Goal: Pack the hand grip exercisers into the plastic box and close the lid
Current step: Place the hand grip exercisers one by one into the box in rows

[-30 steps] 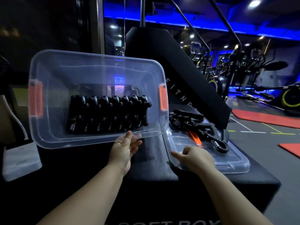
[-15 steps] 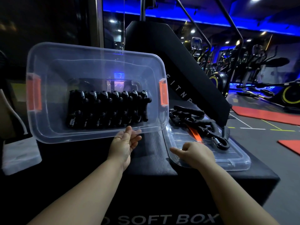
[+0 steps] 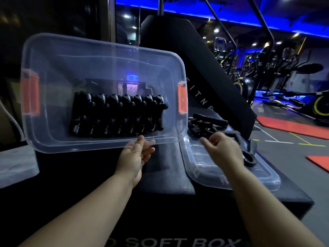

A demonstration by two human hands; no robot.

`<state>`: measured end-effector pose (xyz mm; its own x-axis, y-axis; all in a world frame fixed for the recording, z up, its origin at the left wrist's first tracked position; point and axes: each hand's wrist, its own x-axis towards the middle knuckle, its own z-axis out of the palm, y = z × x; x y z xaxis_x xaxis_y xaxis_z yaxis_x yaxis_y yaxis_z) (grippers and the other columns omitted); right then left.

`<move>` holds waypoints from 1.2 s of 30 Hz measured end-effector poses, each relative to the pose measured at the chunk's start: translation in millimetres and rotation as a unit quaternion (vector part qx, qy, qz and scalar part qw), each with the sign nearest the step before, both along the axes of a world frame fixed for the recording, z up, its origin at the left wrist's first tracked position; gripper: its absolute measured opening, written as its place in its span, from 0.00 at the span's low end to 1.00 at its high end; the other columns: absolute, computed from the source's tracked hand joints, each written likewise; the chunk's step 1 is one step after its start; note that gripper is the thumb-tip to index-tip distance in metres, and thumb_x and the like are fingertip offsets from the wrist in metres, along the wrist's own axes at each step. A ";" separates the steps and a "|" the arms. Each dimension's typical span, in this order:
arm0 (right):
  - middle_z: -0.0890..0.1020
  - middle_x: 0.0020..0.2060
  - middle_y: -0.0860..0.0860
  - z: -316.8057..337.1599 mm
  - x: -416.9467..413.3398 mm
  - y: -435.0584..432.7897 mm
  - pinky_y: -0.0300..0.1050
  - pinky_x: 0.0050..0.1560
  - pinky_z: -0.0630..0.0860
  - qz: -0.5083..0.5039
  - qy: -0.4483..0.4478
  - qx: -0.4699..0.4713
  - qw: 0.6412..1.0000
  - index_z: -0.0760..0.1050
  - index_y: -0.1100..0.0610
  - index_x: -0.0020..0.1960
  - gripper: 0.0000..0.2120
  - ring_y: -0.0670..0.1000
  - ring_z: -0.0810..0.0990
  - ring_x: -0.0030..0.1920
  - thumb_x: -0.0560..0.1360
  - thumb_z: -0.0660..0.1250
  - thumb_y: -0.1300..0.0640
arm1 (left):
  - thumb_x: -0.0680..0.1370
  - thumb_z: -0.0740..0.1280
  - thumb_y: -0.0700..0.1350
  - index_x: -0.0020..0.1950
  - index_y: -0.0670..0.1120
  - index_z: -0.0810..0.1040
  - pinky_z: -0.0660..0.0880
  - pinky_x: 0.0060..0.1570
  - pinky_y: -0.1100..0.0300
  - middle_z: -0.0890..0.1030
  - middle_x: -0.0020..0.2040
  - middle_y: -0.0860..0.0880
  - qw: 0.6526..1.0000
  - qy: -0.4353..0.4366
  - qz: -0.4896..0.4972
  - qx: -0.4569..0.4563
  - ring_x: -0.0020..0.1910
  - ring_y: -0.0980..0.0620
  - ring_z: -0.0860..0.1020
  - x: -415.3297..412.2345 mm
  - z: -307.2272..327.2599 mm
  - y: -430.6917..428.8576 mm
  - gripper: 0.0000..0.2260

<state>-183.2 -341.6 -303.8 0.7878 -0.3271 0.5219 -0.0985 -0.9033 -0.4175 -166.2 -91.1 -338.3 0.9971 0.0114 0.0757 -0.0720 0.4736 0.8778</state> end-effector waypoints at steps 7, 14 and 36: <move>0.74 0.60 0.56 32.0 63.5 -35.3 0.56 0.59 0.66 -0.073 0.016 -0.062 0.995 0.74 0.51 0.61 0.20 0.60 0.66 0.63 0.75 0.62 0.41 | 0.80 0.61 0.51 0.41 0.47 0.76 0.74 0.42 0.63 0.86 0.44 0.51 1.000 -0.005 0.006 0.000 0.36 0.58 0.81 -0.8 1.7 -1.7 0.12; 0.69 0.67 0.55 33.4 111.0 -59.8 0.57 0.61 0.65 -0.121 0.168 -0.057 0.977 0.67 0.46 0.69 0.22 0.61 0.66 0.67 0.78 0.56 0.40 | 0.79 0.61 0.52 0.43 0.46 0.76 0.75 0.40 0.65 0.86 0.45 0.50 1.000 -0.004 0.006 0.006 0.34 0.59 0.79 -1.4 1.6 -2.4 0.12; 0.79 0.51 0.65 23.5 54.9 -37.7 0.52 0.48 0.69 -0.028 -0.066 0.057 0.996 0.75 0.61 0.58 0.17 0.65 0.76 0.53 0.80 0.57 0.48 | 0.80 0.60 0.49 0.52 0.41 0.74 0.72 0.42 0.62 0.86 0.43 0.50 1.000 0.006 0.007 0.001 0.31 0.59 0.78 -2.2 3.7 -3.2 0.12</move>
